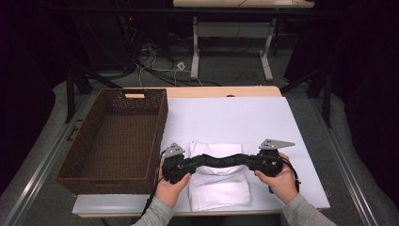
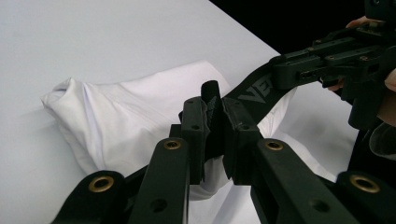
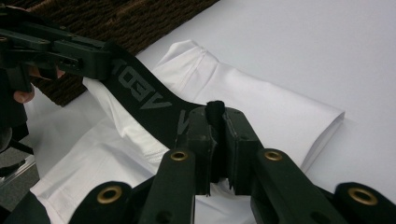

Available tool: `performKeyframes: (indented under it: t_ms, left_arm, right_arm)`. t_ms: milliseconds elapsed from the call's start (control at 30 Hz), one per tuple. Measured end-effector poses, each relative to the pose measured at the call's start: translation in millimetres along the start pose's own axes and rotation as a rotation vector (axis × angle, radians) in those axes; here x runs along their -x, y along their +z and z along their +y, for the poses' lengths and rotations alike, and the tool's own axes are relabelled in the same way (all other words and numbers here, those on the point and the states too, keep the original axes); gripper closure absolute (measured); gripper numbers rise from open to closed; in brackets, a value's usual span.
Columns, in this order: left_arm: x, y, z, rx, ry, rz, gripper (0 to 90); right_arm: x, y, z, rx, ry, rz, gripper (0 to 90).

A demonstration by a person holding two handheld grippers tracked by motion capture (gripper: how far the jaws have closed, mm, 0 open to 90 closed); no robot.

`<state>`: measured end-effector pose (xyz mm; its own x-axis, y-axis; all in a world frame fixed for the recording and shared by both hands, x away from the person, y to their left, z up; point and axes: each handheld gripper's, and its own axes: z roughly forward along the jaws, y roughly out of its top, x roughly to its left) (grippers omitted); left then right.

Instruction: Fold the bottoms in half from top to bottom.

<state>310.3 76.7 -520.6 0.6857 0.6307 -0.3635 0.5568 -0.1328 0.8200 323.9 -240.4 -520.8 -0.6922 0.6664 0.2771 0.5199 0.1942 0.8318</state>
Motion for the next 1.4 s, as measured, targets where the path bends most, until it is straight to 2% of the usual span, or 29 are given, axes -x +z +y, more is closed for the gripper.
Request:
performKeyframes:
  t_ms: [233, 433, 733, 900, 1000, 1167, 1300, 1400]
  left_arm:
    - [-0.5, -0.4, -9.3, -0.017, -0.007, -0.005, 80.4]
    - [2.3, -0.4, -16.1, -0.034, -0.003, -0.010, 80.2]
    - [6.4, -1.8, -23.8, -0.055, 0.004, -0.014, 79.3]
    - [7.8, -1.3, -24.3, -0.059, 0.011, -0.014, 75.8]
    - [7.5, -2.1, -23.1, -0.048, -0.005, -0.013, 70.7]
    - [2.6, -4.8, -15.9, -0.010, -0.043, 0.001, 63.3]
    - [-2.7, -2.2, -10.7, -0.015, -0.059, 0.032, 63.6]
    - [-8.4, 4.4, -8.5, -0.030, -0.064, 0.058, 67.3]
  right_arm:
    - [-2.4, 2.5, -13.3, -0.002, -0.015, 0.007, 81.4]
    - [-4.3, 4.8, -24.0, -0.024, -0.018, 0.011, 81.2]
    - [-7.3, 0.4, -31.6, -0.032, -0.025, 0.018, 81.2]
    - [-8.2, -0.2, -36.2, -0.046, -0.045, 0.014, 81.2]
    - [-8.3, -0.3, -38.6, -0.056, -0.049, 0.013, 81.2]
    - [-9.1, -0.5, -40.1, -0.057, -0.050, 0.015, 81.0]
    - [-9.8, -1.1, -41.5, -0.053, -0.062, 0.017, 80.9]
    - [-10.6, -3.6, -43.0, -0.052, -0.071, 0.022, 81.0]
